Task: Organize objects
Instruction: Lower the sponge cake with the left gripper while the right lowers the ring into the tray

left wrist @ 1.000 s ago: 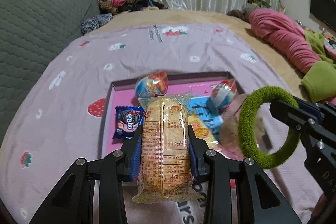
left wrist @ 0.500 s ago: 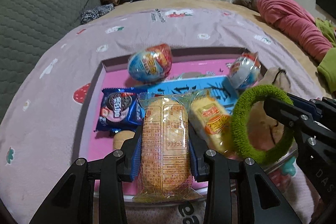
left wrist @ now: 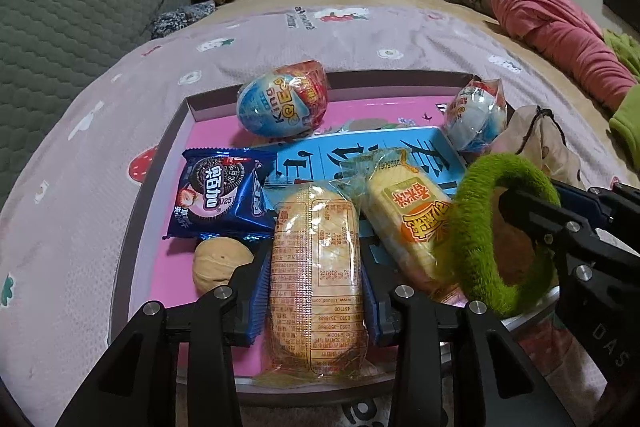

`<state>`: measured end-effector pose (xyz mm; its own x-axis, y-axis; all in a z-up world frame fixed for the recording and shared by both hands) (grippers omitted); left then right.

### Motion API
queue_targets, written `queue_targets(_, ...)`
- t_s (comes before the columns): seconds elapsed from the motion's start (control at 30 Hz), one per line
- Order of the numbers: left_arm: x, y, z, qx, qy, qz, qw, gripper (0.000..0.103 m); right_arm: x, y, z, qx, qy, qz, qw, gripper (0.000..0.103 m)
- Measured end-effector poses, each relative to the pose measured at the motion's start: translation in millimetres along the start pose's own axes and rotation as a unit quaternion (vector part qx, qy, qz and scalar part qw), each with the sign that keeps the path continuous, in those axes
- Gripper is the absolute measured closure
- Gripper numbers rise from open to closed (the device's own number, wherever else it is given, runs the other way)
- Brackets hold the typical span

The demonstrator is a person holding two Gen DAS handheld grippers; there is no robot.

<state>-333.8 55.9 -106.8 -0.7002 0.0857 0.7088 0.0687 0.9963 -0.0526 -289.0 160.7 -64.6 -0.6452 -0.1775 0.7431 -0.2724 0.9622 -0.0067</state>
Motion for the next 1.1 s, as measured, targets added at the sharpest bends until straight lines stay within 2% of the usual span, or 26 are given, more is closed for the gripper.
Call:
queue_targets(0.13, 0, 0, 0, -0.002, -0.003, -0.003, 1.0000, 0.058, 1, 3, -3, -0.003, 0.004, 0.006, 1.000, 0.061)
queue_targets(0.3, -2, -5, -8, -0.004, -0.003, -0.007, 1.0000, 0.052, 3, 5, -9, -0.006, 0.011, 0.010, 1.000, 0.057)
queue_targets(0.33, -2, -5, -9, -0.004, -0.006, -0.008, 0.9999, 0.049, 3, 5, -10, -0.006, 0.010, 0.010, 1.000, 0.055)
queue_targets(0.4, -4, -9, -14, -0.005, -0.007, -0.010, 0.9999, 0.034, 3, 5, -11, -0.007, 0.010, 0.010, 1.000, 0.052)
queue_targets(0.5, -4, -11, -21, -0.005, -0.007, -0.013, 0.9999, 0.028, 2, 4, -13, -0.010, 0.007, 0.007, 1.000, 0.048)
queue_targets(0.9, -5, -23, -47, 0.004, -0.005, -0.018, 0.9998, 0.025, 4, 5, -24, -0.019, 0.007, 0.001, 1.000, 0.036)
queue_targets(1.1, 0, -24, -64, 0.010, 0.015, -0.016, 0.9997, 0.024, 8, 4, -38, -0.021, 0.023, 0.001, 1.000, 0.034)
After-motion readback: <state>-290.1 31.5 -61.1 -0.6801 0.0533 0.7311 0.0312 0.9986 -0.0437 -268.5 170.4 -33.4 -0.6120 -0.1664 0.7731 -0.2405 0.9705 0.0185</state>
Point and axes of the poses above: each gripper's, at about its wrist camera, not at the fingertips, and z roughly the way its jaws point, y to its right, x to its top, the point moved 2 cm from there along z, roughly the way its jaws point, and after that the axes turned 4 degrees about y, right-handed, at the moved point
